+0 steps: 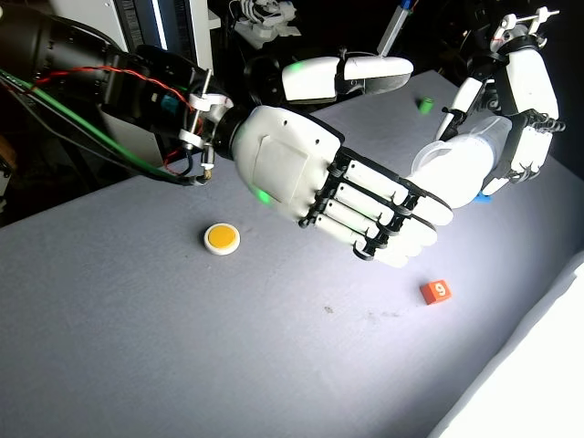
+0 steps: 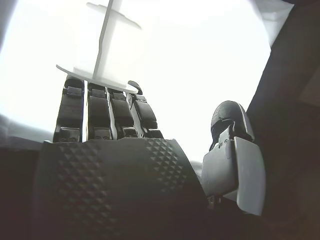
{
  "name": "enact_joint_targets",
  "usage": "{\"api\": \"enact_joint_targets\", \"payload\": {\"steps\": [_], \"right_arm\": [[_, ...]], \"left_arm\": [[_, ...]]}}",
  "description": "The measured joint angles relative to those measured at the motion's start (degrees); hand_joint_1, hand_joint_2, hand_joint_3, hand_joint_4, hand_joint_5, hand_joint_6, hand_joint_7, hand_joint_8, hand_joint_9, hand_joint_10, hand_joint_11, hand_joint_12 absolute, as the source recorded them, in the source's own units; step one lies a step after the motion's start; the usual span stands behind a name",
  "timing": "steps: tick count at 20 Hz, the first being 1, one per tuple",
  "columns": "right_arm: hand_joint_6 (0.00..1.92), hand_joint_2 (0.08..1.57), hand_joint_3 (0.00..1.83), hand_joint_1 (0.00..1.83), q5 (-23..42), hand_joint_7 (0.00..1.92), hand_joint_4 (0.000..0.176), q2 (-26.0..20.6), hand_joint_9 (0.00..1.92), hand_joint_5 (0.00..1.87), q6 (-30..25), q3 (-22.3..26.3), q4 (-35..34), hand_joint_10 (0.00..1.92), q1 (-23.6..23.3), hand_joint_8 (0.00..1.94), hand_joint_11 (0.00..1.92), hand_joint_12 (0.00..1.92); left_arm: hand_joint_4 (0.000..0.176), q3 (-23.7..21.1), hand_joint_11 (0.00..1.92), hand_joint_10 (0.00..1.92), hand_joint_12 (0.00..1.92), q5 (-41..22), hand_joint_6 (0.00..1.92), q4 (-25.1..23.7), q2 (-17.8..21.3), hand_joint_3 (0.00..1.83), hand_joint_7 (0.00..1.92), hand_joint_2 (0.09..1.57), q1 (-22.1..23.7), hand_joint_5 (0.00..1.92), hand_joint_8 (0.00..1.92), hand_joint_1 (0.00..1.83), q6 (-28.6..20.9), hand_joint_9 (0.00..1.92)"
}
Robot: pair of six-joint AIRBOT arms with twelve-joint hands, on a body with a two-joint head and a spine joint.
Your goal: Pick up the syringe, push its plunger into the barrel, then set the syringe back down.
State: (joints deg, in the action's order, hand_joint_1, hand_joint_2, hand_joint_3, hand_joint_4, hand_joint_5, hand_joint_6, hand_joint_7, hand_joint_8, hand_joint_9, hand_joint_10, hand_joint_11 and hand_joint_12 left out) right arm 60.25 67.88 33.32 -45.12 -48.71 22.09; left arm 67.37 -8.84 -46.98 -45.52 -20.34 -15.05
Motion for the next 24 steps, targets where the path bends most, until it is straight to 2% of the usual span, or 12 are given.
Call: {"api": "enact_joint_targets", "payload": {"steps": [2,3,4,8,9,12,18,22,23,24], "right_arm": [[0.0,1.07,0.0,0.0,0.98,0.0,0.0,1.14,0.0,0.0,0.42,0.0,-0.35,0.0,-0.26,0.0,0.0,0.0],[0.0,1.06,0.0,0.0,1.51,0.0,0.0,1.77,0.0,0.0,0.5,0.0,-0.59,0.0,-0.26,0.0,0.0,0.0],[0.0,1.06,0.0,0.0,1.88,0.0,0.0,2.27,0.0,0.0,0.66,-0.09,-0.85,0.0,-0.26,0.0,0.0,0.0],[0.0,1.07,0.0,0.0,3.23,0.0,0.0,4.31,0.0,0.0,0.92,-0.83,-0.76,0.0,-0.26,0.0,0.0,0.0],[0.0,1.06,0.0,0.0,3.69,0.0,0.0,5.2,0.0,0.0,1.05,-1.38,-0.59,0.0,-0.33,0.0,0.0,0.0],[0.0,1.06,0.0,0.0,4.07,0.0,0.0,7.06,0.0,0.0,1.18,-2.32,-0.81,0.0,-0.87,0.0,0.0,0.0],[0.0,1.07,0.0,0.0,5.62,0.0,0.0,10.82,0.0,0.0,2.38,-4.02,-1.95,0.0,-1.9,0.0,0.0,0.0],[0.0,1.07,0.0,0.0,6.1,0.0,0.0,12.76,0.0,0.0,2.73,-5.01,-2.03,0.0,-1.92,0.0,0.0,0.0],[0.0,1.06,0.0,0.0,6.03,0.0,0.0,13.55,0.0,0.0,2.82,-5.35,-1.81,0.0,-1.92,0.0,0.0,0.0],[0.0,1.07,0.0,0.0,6.01,0.0,0.0,13.94,0.0,0.0,2.84,-5.4,-1.42,0.0,-1.88,0.0,0.0,0.0]], "left_arm": [[0.0,0.26,0.66,1.37,1.54,-0.02,1.16,0.24,0.09,0.0,0.91,1.16,0.0,0.82,1.19,1.35,0.15,0.82],[0.0,0.35,0.67,1.33,1.59,0.02,1.07,0.5,0.11,0.0,0.94,1.16,0.0,0.86,1.26,1.23,0.2,0.88],[0.0,0.37,0.67,1.32,1.57,0.07,1.1,0.5,0.11,0.0,0.94,1.16,0.0,0.86,1.23,1.21,0.22,0.87],[0.0,0.37,0.66,1.32,1.59,0.31,1.09,0.52,0.11,0.0,0.94,1.16,0.0,0.85,1.26,1.22,0.22,0.87],[0.0,0.37,0.66,1.29,1.57,0.44,1.15,0.7,0.22,0.0,0.93,1.17,0.0,0.82,1.25,1.21,0.22,0.87],[0.0,0.37,0.67,1.26,1.52,0.72,1.11,0.83,0.7,0.0,0.94,1.17,-0.02,0.85,1.24,1.21,0.46,0.88],[0.0,0.48,0.66,1.3,1.56,2.32,1.14,0.68,0.72,0.0,0.95,1.17,-0.02,0.83,1.22,1.21,0.98,0.88],[0.0,0.48,0.66,1.32,1.59,3.3,1.1,0.39,0.83,0.0,0.93,1.17,-0.09,0.84,1.27,1.21,1.46,0.87],[0.0,0.48,0.66,1.39,1.61,3.28,1.04,0.39,0.81,0.0,0.92,1.17,-0.13,0.86,1.31,1.23,1.46,0.85],[0.0,0.48,0.66,1.36,1.6,3.23,1.06,0.37,0.81,0.0,0.92,1.17,-0.13,0.86,1.3,1.22,1.49,0.86]]}}
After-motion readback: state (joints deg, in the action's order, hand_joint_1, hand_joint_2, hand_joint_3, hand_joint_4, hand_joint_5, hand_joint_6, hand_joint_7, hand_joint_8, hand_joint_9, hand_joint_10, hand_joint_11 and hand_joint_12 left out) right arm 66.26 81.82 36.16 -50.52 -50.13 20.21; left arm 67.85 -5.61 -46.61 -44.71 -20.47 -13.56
